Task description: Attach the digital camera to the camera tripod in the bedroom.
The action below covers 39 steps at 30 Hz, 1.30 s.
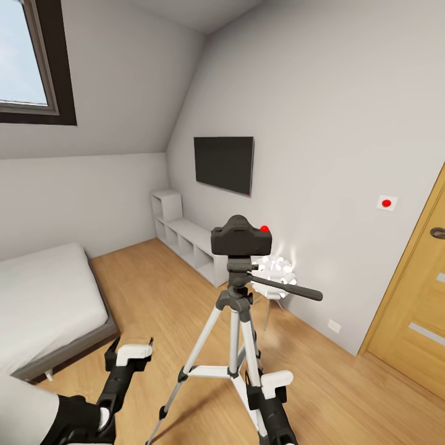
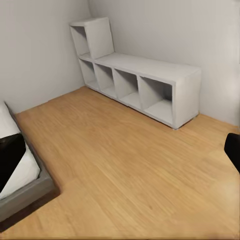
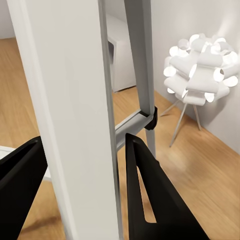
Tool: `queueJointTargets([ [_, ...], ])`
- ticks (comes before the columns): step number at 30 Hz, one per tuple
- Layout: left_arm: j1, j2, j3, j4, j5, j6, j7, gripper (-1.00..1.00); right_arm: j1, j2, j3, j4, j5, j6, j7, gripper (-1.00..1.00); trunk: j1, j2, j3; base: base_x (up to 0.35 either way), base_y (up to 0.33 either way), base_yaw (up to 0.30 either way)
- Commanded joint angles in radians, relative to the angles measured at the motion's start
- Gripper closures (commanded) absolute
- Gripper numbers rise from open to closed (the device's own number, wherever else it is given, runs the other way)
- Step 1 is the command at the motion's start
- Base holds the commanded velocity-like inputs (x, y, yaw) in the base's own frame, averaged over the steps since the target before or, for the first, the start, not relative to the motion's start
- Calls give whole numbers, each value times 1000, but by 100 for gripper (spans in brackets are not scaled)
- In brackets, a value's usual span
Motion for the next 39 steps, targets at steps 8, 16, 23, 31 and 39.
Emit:
queueJointTargets([
  [8,-1,85,-80,-115,2,-115,58,-100,1,0,1,96,15,-101,-8,100,1,-1,-2,0,0,0],
  [16,0,98,-82,-122,5,-115,65,-100,0,0,0,-3,17,0,-12,100,1,-1,-1,0,0,0],
  [23,0,97,-82,-122,5,-115,66,-100,0,0,-1,-5,19,1,-12,100,1,-1,-1,0,0,0],
  [31,0,97,-82,-122,5,-115,66,-100,0,0,-1,-5,9,-1,-10,-100,1,-1,-1,0,0,0],
  [39,0,97,-82,-122,5,-115,66,-100,0,0,-1,-6,9,-1,-10,-100,1,-1,-1,0,0,0],
])
